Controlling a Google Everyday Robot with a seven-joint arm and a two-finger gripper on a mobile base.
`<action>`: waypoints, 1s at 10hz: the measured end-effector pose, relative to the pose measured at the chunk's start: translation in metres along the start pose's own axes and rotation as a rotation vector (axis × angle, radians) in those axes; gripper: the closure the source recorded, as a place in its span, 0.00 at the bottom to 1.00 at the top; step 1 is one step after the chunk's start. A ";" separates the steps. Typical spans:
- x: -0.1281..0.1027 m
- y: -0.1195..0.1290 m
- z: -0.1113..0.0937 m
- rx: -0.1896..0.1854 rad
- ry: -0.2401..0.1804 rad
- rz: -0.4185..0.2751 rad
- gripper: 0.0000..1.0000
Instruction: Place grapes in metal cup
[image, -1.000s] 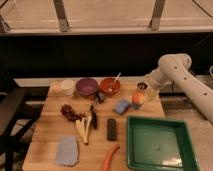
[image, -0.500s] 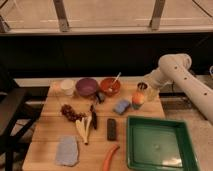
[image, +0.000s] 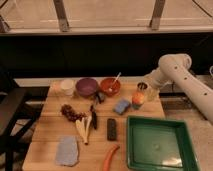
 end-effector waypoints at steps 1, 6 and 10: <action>0.000 0.000 0.001 -0.001 0.000 0.000 0.20; 0.000 0.000 0.001 -0.001 0.000 0.000 0.20; 0.000 -0.001 -0.001 0.000 0.009 -0.011 0.20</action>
